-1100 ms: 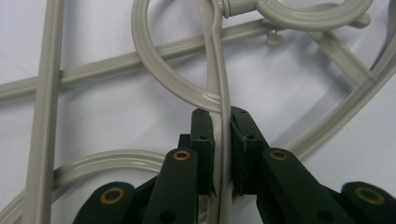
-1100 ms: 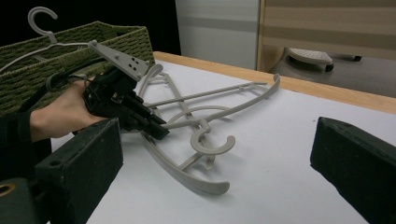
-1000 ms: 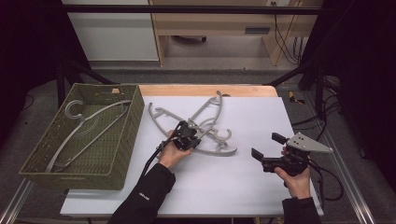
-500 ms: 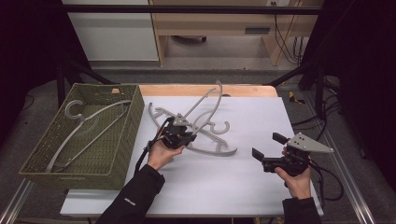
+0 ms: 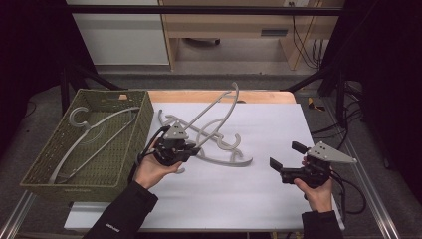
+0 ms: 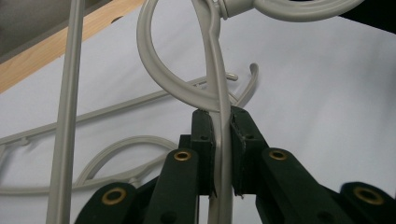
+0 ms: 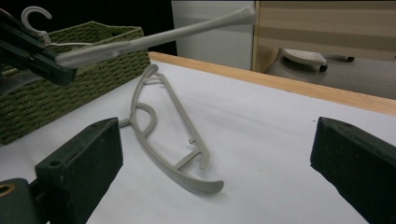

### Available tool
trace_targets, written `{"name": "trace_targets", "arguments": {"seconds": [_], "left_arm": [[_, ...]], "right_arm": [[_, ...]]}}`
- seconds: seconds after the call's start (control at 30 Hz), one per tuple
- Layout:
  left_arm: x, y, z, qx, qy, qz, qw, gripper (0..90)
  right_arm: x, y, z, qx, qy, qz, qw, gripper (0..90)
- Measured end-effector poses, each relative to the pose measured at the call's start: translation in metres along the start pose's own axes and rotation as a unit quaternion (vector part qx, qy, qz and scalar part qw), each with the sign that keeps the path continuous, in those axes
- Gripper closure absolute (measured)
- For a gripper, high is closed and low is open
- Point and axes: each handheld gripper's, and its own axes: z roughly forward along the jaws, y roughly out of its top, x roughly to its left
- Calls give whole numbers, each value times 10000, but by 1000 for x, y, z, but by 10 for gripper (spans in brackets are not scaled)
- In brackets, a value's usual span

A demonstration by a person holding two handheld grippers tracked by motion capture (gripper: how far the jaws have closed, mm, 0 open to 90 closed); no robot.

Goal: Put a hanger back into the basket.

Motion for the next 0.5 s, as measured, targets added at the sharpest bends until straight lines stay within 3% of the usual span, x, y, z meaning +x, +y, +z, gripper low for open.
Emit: {"name": "trace_targets", "arguments": {"seconds": [0.23,0.5], "left_arm": [[1,-8,-33,-25,-10,68,10000,815],[11,-18,-66,-127,-32,-21,9999,815]], "right_arm": [[1,0,1,11,-5,-1,10000,25],[1,-1,1,15,-16,-1,10000,23]]}}
